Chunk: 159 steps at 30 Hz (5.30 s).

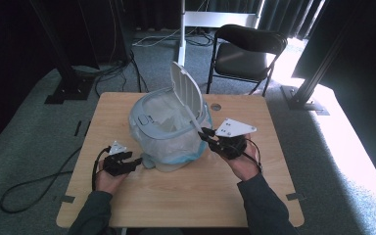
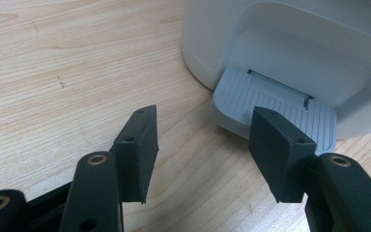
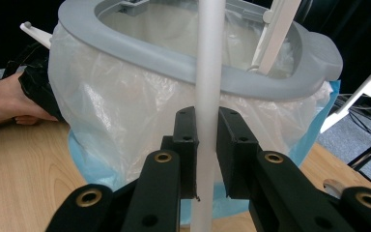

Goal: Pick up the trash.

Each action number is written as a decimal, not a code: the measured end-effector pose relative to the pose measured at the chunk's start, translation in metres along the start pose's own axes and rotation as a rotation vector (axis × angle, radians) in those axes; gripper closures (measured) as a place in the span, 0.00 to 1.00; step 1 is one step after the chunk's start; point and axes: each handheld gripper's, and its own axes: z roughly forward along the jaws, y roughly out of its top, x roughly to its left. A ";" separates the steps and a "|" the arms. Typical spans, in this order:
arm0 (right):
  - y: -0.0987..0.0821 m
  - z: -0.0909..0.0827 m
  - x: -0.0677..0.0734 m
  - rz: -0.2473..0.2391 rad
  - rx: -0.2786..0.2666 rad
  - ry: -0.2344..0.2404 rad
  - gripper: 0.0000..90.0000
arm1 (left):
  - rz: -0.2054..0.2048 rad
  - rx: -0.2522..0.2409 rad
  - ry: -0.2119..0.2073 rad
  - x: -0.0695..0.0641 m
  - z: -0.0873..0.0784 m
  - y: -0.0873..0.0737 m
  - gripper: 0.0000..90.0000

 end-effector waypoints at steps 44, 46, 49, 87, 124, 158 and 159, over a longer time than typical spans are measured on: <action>0.073 0.015 -0.010 -0.027 -0.052 0.045 0.88 | -0.002 0.000 -0.003 0.000 0.000 0.000 0.49; 0.076 0.017 -0.009 -0.030 -0.057 0.047 0.88 | -0.002 0.000 -0.003 0.001 0.000 0.000 0.49; 0.081 0.020 -0.009 -0.037 -0.061 0.047 0.88 | -0.001 0.000 -0.003 0.001 0.000 0.000 0.49; 0.122 0.040 -0.002 -0.010 -0.186 -0.003 0.88 | 0.003 0.003 -0.004 0.000 0.000 0.000 0.49; 0.135 0.070 0.003 -0.005 -0.185 -0.069 0.82 | 0.006 0.003 -0.003 0.000 0.000 0.000 0.49; 0.113 0.038 0.001 -0.003 -0.151 -0.011 0.77 | 0.004 0.003 -0.003 0.000 0.000 0.000 0.49; 0.112 0.037 0.001 -0.009 -0.150 -0.011 0.77 | 0.006 0.003 -0.002 0.000 0.000 0.000 0.49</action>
